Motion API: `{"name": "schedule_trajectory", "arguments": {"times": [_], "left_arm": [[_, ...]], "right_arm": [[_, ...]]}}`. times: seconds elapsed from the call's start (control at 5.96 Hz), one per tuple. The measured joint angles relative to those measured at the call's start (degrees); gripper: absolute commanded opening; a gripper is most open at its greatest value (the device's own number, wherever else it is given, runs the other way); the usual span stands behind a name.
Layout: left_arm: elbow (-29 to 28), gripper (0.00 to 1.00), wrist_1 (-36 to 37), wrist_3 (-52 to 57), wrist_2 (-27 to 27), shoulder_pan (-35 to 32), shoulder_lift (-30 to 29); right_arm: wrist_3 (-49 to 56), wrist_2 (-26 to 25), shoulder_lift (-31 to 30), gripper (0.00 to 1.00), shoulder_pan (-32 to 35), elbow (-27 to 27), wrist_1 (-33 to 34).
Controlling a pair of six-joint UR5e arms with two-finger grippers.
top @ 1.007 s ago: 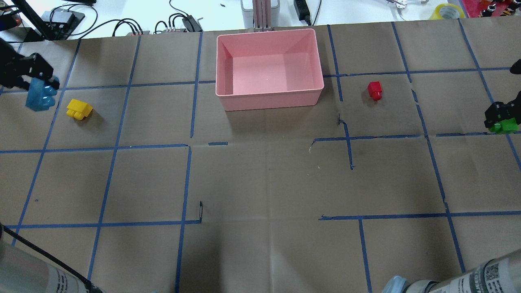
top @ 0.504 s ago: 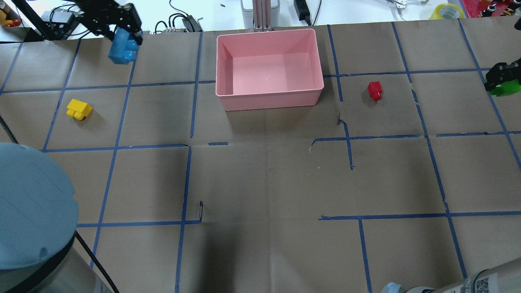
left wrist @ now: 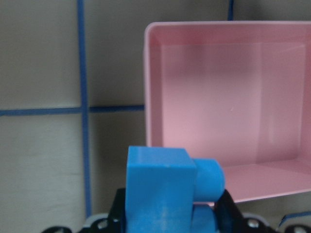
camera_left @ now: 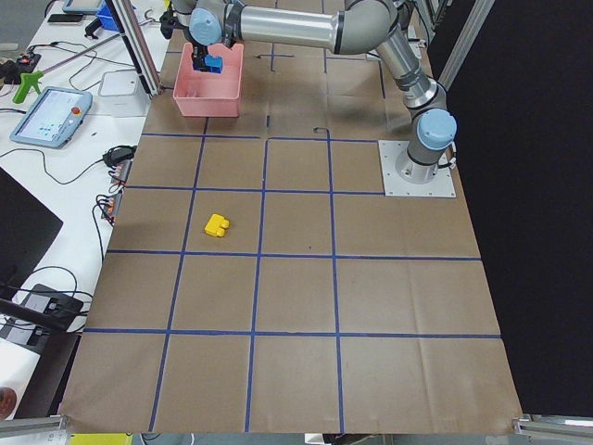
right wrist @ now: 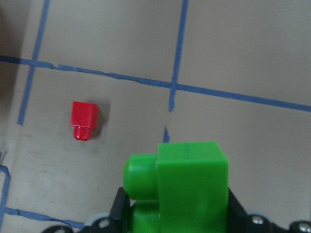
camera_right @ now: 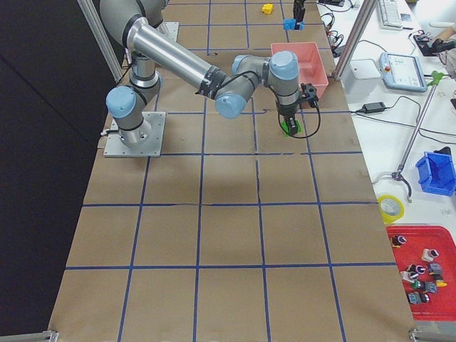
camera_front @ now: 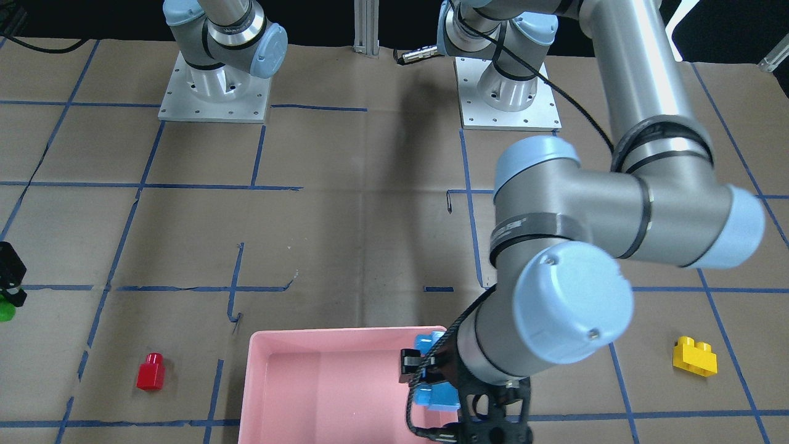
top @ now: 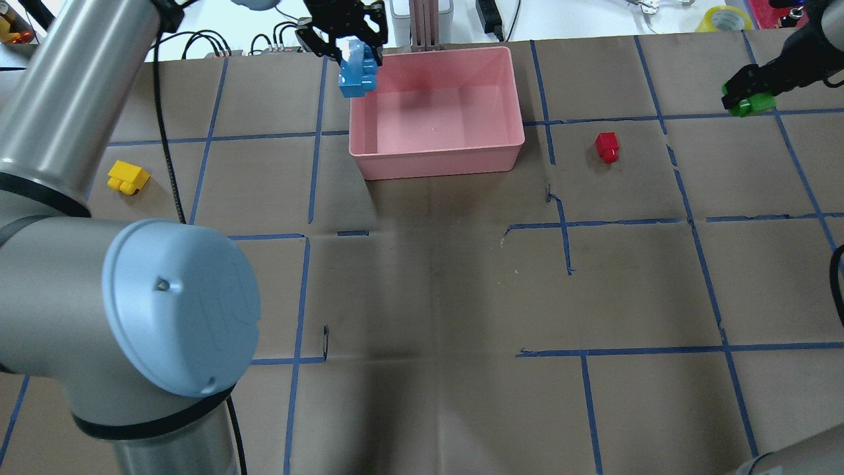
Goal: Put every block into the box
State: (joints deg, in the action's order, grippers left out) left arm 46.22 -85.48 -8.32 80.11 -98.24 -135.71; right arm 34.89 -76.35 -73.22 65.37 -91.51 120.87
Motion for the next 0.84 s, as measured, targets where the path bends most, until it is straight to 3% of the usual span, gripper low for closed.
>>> {"name": "schedule_trajectory", "arguments": {"times": [0.17,0.34,0.5,0.84], "left_arm": [[-0.14,0.15,3.8,-1.14,0.95,-1.24,-3.44],[0.3,0.7,5.61,-1.24,2.41,-1.79,-5.1],[1.36,0.99,6.58,-1.49,3.93,-2.05,-5.34],[2.73,0.99,8.55,-2.21,5.69,-2.49,-3.77]], "right_arm": [[-0.13,6.16,0.65,0.02,2.08,0.24,0.36],[-0.44,11.15,1.93,0.03,4.81,1.19,0.58],[-0.71,13.73,3.92,0.03,8.41,3.4,0.4],[-3.71,15.0,6.49,0.04,13.54,7.92,0.03]]}}
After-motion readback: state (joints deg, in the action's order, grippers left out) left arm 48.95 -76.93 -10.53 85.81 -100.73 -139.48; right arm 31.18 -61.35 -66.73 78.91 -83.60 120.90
